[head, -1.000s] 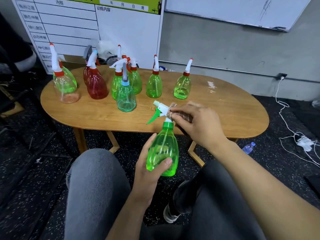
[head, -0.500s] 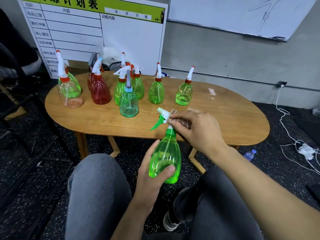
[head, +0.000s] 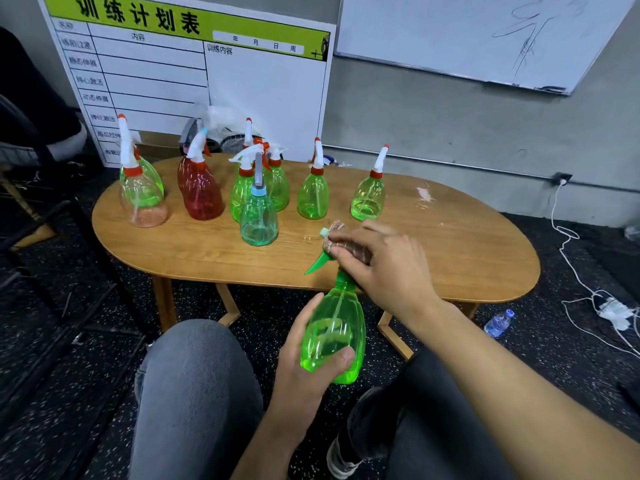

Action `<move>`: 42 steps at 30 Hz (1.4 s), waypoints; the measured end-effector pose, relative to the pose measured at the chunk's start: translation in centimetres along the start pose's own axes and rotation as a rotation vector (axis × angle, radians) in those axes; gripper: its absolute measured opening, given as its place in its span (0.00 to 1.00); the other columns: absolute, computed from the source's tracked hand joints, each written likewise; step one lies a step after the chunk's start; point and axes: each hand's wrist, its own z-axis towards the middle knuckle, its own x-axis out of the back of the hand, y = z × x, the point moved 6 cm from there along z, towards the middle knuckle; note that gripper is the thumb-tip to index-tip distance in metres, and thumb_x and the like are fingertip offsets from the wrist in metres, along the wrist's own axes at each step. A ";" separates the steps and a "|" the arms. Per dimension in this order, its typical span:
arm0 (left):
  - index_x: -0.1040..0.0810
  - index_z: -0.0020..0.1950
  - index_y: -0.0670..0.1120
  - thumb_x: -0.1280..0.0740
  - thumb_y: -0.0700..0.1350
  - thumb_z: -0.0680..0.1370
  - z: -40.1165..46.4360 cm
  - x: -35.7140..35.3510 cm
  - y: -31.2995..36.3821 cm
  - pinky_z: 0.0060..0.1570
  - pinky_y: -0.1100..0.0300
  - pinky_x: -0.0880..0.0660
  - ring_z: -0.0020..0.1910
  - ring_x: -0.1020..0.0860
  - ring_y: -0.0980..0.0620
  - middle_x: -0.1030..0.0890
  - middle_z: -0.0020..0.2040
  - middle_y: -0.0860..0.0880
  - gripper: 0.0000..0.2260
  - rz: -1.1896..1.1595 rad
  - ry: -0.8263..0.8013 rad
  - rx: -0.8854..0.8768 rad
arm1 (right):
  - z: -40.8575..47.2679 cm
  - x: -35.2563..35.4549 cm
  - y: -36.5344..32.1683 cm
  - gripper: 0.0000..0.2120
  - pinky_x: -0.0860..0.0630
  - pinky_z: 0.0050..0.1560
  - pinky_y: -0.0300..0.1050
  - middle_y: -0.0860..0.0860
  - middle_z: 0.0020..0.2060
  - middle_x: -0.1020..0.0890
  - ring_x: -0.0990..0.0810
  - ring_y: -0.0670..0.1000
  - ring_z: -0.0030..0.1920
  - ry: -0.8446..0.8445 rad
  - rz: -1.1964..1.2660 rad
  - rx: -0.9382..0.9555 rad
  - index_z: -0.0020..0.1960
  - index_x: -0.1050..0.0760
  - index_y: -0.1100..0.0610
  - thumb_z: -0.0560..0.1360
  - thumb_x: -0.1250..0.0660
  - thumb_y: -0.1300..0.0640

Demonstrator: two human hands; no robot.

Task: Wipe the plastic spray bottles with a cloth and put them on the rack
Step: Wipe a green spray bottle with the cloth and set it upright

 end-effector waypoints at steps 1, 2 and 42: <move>0.27 0.77 0.61 0.20 0.47 0.69 0.0 0.0 0.0 0.59 0.55 0.19 0.65 0.17 0.47 0.17 0.67 0.50 0.37 0.000 -0.008 0.001 | 0.3 0.2 0.3 0.16 0.19 0.38 0.47 0.39 0.44 0.20 0.20 0.45 0.38 0.029 0.000 -0.030 0.62 0.16 0.42 0.80 0.34 0.38; 0.27 0.76 0.61 0.21 0.46 0.70 0.0 -0.1 0.0 0.59 0.55 0.19 0.66 0.17 0.47 0.17 0.68 0.50 0.36 0.002 -0.018 0.003 | 0.6 0.5 0.5 0.16 0.18 0.39 0.46 0.40 0.45 0.20 0.20 0.44 0.39 0.047 0.006 -0.056 0.62 0.17 0.42 0.79 0.35 0.38; 0.26 0.76 0.62 0.20 0.50 0.69 0.2 0.4 0.0 0.59 0.56 0.19 0.65 0.17 0.47 0.16 0.67 0.49 0.36 -0.035 0.036 -0.015 | -2.5 -0.6 3.3 0.14 0.17 0.43 0.50 0.38 0.49 0.15 0.17 0.41 0.46 -0.112 0.209 -0.032 0.58 0.15 0.42 0.77 0.30 0.39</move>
